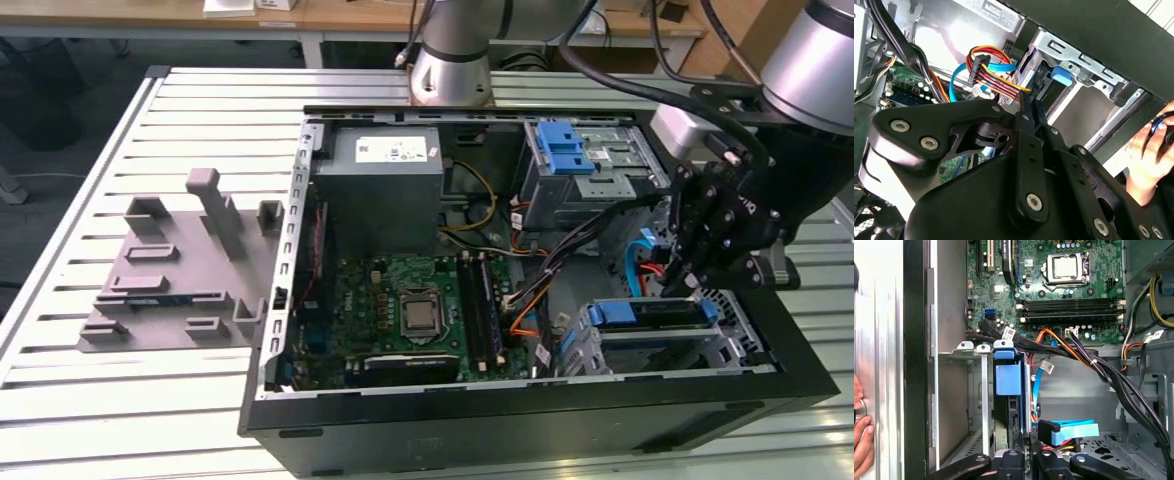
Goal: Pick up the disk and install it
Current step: 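Insert the first disk wire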
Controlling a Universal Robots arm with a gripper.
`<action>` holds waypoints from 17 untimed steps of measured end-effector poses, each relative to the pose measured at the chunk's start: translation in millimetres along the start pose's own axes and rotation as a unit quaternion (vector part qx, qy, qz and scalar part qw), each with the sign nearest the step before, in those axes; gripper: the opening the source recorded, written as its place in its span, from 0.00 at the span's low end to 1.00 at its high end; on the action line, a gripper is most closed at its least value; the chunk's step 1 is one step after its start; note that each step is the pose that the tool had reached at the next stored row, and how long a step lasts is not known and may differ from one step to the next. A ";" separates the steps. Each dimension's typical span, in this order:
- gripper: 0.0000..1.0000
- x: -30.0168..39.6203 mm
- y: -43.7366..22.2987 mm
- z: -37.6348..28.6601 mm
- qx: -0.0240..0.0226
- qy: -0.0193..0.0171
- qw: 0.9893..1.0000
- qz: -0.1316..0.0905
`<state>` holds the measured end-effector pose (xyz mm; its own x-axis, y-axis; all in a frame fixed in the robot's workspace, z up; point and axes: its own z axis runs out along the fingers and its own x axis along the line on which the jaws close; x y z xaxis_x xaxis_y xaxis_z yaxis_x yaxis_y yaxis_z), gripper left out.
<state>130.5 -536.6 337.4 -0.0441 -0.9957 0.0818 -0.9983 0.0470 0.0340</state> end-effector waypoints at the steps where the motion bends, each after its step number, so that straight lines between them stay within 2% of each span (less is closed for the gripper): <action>1: 0.16 0.7 -0.1 0.2 0.000 0.000 1.000 0.000; 9: 0.16 7.5 -1.2 1.1 0.000 0.000 1.000 0.004; 17: 0.16 8.4 -1.5 2.3 -0.001 0.000 1.000 0.004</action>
<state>131.5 -545.3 335.8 -0.0528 -0.9952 0.0820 -0.9978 0.0558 0.0351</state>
